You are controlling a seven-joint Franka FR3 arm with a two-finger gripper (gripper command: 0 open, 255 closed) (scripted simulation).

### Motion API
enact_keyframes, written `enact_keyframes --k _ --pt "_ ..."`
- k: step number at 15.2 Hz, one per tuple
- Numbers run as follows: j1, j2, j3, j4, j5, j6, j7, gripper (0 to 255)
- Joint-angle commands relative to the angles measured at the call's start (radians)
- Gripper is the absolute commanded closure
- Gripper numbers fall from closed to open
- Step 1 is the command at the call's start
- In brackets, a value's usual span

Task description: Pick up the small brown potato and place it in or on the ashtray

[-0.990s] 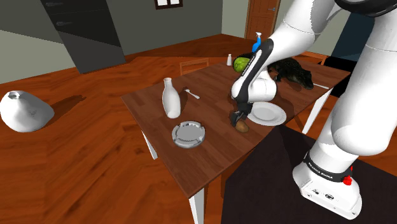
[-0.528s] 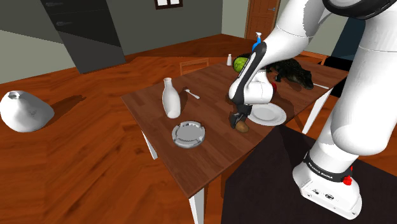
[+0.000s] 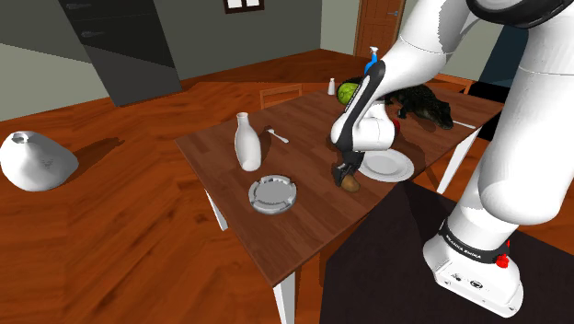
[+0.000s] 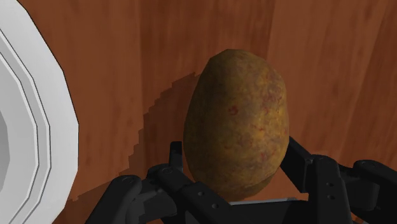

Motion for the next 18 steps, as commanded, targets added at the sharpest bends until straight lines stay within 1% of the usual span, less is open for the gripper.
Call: enact_keyframes --k 1,4,7,10,14,18 --pt "0.0 0.0 0.0 0.0 0.0 0.0 0.0 255" --pt "0.0 0.001 0.0 0.0 0.0 0.0 0.0 255" --pt "0.027 -0.061 -0.052 -0.02 -0.122 -0.035 0.098 255" --pt "0.033 -0.122 -0.084 -0.035 -0.24 -0.074 0.189 255" --pt "0.015 -0.2 -0.093 -0.044 -0.367 -0.133 0.287 255" --pt "-0.013 -0.272 -0.085 -0.045 -0.452 -0.2 0.354 255"
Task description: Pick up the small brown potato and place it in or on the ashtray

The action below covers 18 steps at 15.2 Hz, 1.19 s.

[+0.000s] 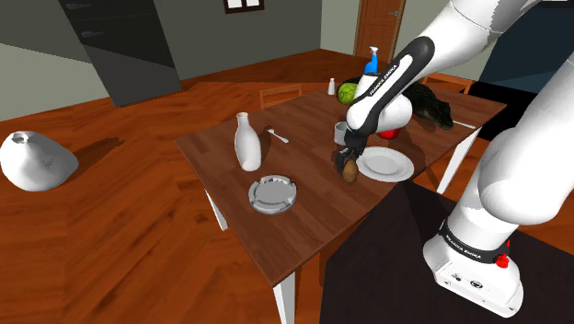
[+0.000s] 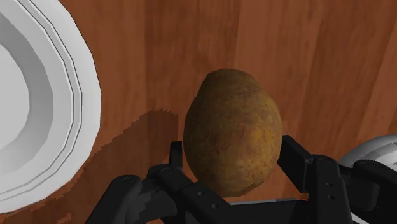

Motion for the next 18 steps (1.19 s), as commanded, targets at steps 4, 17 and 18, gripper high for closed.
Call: enact_keyframes --k 4,17,18 --pt "-0.031 -0.085 0.016 0.008 -0.078 -0.089 0.063 255" --pt "0.1 0.136 0.167 0.281 -0.038 -0.124 0.312 255" --pt "0.11 0.159 0.176 0.311 -0.041 -0.13 0.334 255"
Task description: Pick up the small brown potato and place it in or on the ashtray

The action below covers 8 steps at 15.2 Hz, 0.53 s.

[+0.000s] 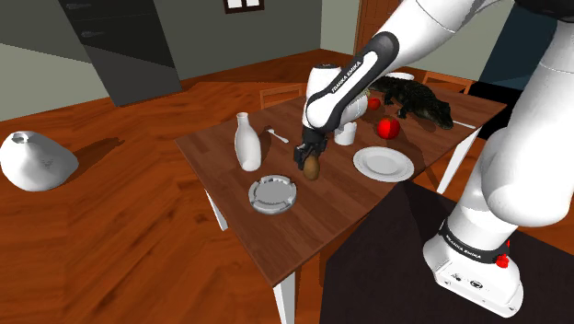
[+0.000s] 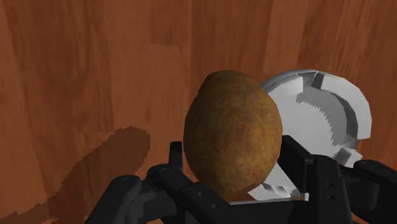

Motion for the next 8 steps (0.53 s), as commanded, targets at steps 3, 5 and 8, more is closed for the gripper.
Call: enact_keyframes --k 3,5,8 --pt "0.039 0.089 0.033 0.124 -0.015 -0.029 0.089 255" --pt "0.058 0.138 0.045 0.193 -0.024 -0.046 0.13 255" --pt "0.087 0.214 0.058 0.303 -0.039 -0.078 0.188 255"
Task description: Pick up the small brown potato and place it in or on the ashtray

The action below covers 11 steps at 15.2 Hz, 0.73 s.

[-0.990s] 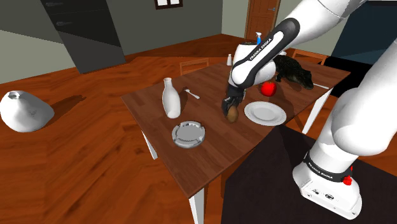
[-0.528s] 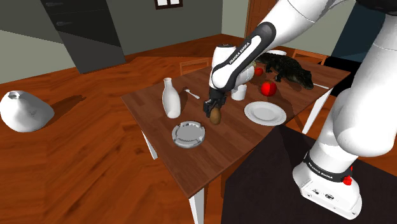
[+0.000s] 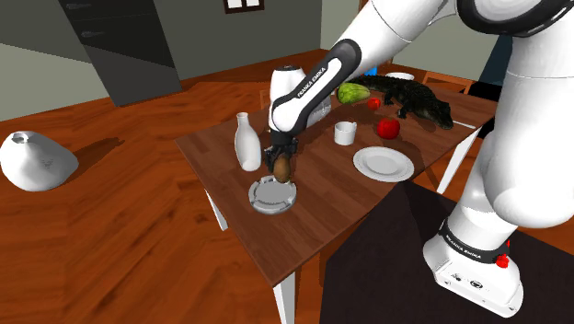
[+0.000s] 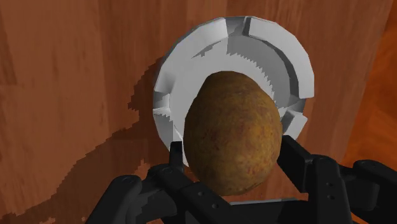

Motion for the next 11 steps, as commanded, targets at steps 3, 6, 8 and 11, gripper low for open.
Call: enact_keyframes --k 3,6,8,11 --pt "0.031 0.094 0.012 0.12 -0.014 -0.023 0.057 255" --pt "0.03 0.124 0.014 0.116 -0.008 0.011 0.051 255" --pt "0.028 0.144 0.016 0.114 -0.004 0.033 0.047 255" --pt "0.026 0.176 0.02 0.113 0.002 0.066 0.042 255"
